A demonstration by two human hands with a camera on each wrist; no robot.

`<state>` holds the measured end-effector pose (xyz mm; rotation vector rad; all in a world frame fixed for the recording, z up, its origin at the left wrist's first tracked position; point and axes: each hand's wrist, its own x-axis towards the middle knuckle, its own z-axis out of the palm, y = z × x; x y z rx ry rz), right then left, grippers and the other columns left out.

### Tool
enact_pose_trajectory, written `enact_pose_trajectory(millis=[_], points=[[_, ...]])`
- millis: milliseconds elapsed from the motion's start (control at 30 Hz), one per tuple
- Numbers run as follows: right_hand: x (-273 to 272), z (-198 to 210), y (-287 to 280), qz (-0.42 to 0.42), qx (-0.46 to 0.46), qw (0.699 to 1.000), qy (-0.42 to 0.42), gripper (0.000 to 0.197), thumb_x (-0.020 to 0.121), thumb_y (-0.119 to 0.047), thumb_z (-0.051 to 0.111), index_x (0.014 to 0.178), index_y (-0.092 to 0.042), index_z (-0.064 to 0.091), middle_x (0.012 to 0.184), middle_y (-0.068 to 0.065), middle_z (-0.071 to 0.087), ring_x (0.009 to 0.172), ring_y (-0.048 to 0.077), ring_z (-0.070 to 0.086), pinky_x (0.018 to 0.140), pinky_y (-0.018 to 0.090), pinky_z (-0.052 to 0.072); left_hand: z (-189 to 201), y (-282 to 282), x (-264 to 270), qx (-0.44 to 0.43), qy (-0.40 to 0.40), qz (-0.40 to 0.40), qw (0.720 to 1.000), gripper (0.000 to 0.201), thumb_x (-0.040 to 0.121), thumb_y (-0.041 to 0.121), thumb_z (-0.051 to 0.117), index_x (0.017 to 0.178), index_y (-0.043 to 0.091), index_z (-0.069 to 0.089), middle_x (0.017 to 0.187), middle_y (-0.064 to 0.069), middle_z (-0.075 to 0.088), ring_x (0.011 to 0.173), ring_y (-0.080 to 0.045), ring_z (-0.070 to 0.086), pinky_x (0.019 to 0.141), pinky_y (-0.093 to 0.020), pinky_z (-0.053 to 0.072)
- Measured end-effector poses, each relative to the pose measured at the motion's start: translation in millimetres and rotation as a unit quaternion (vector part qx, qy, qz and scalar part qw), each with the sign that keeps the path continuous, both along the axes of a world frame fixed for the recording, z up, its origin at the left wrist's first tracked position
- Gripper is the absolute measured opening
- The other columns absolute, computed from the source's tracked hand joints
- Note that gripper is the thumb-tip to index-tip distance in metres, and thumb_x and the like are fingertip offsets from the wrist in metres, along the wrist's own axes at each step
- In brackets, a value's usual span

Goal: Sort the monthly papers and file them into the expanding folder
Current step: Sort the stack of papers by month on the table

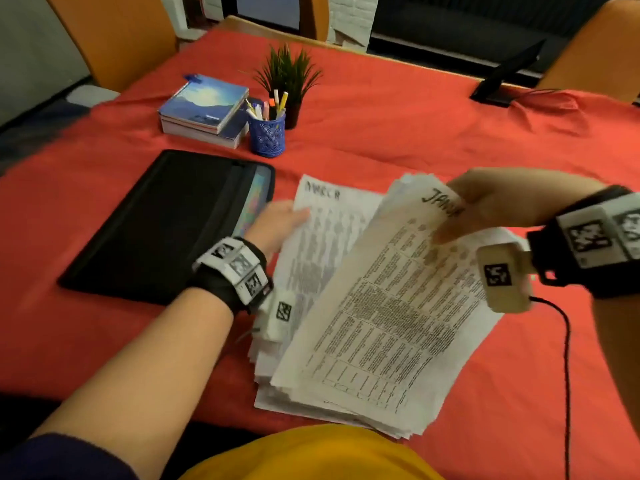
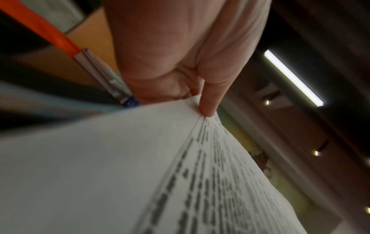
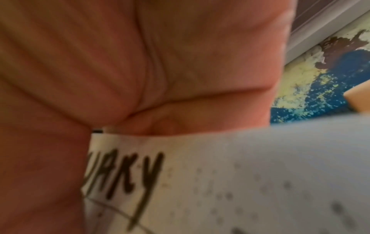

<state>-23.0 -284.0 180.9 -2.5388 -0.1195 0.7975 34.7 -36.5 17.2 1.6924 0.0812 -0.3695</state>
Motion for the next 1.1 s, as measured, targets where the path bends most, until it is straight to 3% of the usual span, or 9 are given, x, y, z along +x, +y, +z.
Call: enact_pose_trajectory(millis=[67, 167, 367, 467, 633, 733, 867, 967, 1100], points=[[15.7, -33.6, 7.8, 0.007, -0.053, 0.998, 0.013, 0.021, 0.072, -0.014, 0.076, 0.091, -0.019, 0.070, 0.080, -0.004, 0.073, 0.078, 0.016, 0.070, 0.080, 0.033, 0.053, -22.1, -10.4, -9.4, 0.033, 0.024, -0.071, 0.997, 0.035, 0.083, 0.032, 0.060, 0.095, 0.000, 0.063, 0.097, -0.024, 0.068, 0.086, -0.034, 0.065, 0.085, -0.052, 0.049], [33.9, -98.7, 25.7, 0.052, -0.168, 0.984, 0.010, 0.031, 0.075, -0.019, 0.072, 0.105, -0.016, 0.065, 0.078, -0.012, 0.063, 0.078, 0.015, 0.060, 0.075, 0.027, 0.046, -45.5, -21.5, -19.9, -0.003, 0.083, -0.094, 0.992, 0.018, 0.096, 0.012, 0.045, 0.089, 0.008, 0.061, 0.091, -0.010, 0.066, 0.085, -0.026, 0.061, 0.091, -0.041, 0.047], [45.0, -167.2, 43.9, 0.036, -0.164, 0.985, -0.047, 0.030, 0.079, -0.020, 0.068, 0.109, -0.015, 0.064, 0.101, 0.004, 0.067, 0.090, 0.020, 0.060, 0.072, 0.026, 0.045, -59.1, -23.9, -25.8, -0.127, 0.187, -0.071, 0.972, 0.045, 0.094, 0.049, 0.043, 0.118, 0.016, 0.062, 0.114, -0.006, 0.068, 0.108, -0.021, 0.062, 0.097, -0.036, 0.045], [45.4, -175.3, 45.0, 0.003, -0.121, 0.987, -0.104, 0.032, 0.077, -0.018, 0.070, 0.107, -0.012, 0.060, 0.103, 0.007, 0.065, 0.088, 0.020, 0.056, 0.070, 0.026, 0.041, -65.8, -26.3, -33.0, -0.048, 0.106, -0.079, 0.990, 0.023, 0.092, 0.020, 0.056, 0.113, 0.009, 0.058, 0.116, -0.010, 0.065, 0.104, -0.024, 0.062, 0.093, -0.038, 0.049], [39.5, -177.8, 37.5, 0.005, -0.052, 0.993, -0.108, 0.072, 0.071, -0.019, 0.077, 0.133, -0.016, 0.039, 0.127, 0.003, 0.052, 0.111, 0.021, 0.051, 0.098, 0.033, 0.042, -70.0, -24.6, -38.5, -0.002, 0.039, -0.092, 0.995, 0.016, 0.090, 0.001, 0.054, 0.103, 0.006, 0.060, 0.102, -0.014, 0.067, 0.092, -0.028, 0.065, 0.088, -0.044, 0.053], [30.5, -174.7, 31.8, 0.050, -0.085, 0.991, -0.089, 0.052, 0.084, -0.022, 0.065, 0.132, -0.014, 0.048, 0.127, 0.004, 0.057, 0.113, 0.020, 0.054, 0.097, 0.028, 0.039, -66.6, -15.7, -33.6, 0.036, 0.024, -0.152, 0.987, 0.023, 0.085, -0.009, 0.051, 0.105, -0.002, 0.058, 0.106, -0.019, 0.065, 0.095, -0.027, 0.062, 0.088, -0.043, 0.051], [10.4, -180.2, 25.6, 0.103, -0.070, 0.976, -0.176, 0.014, 0.088, -0.017, 0.056, 0.096, -0.010, 0.064, 0.092, 0.004, 0.064, 0.083, 0.019, 0.058, 0.076, 0.029, 0.047, -62.5, -0.1, -16.3, 0.068, 0.026, -0.083, 0.994, 0.031, 0.083, -0.011, 0.043, 0.097, 0.012, 0.060, 0.095, 0.001, 0.059, 0.089, -0.011, 0.057, 0.067, -0.021, 0.046], [-1.8, -194.2, 25.3, 0.091, -0.027, 0.971, -0.219, 0.011, 0.086, -0.013, 0.056, 0.092, -0.010, 0.066, 0.084, 0.005, 0.062, 0.083, 0.023, 0.057, 0.070, 0.026, 0.040, -70.0, 0.4, -5.2, 0.102, 0.030, -0.025, 0.994, 0.024, 0.088, -0.001, 0.044, 0.101, 0.013, 0.059, 0.089, 0.003, 0.055, 0.080, -0.010, 0.051, 0.065, -0.022, 0.044], [-7.7, -207.6, 29.1, 0.070, -0.028, 0.970, -0.230, 0.014, 0.087, -0.012, 0.054, 0.095, -0.013, 0.065, 0.087, 0.003, 0.060, 0.088, 0.022, 0.055, 0.071, 0.027, 0.041, -80.1, -16.2, -2.5, 0.156, 0.017, -0.073, 0.985, 0.013, 0.085, 0.006, 0.057, 0.092, 0.016, 0.053, 0.083, -0.002, 0.050, 0.079, -0.017, 0.048, 0.070, -0.029, 0.040]])
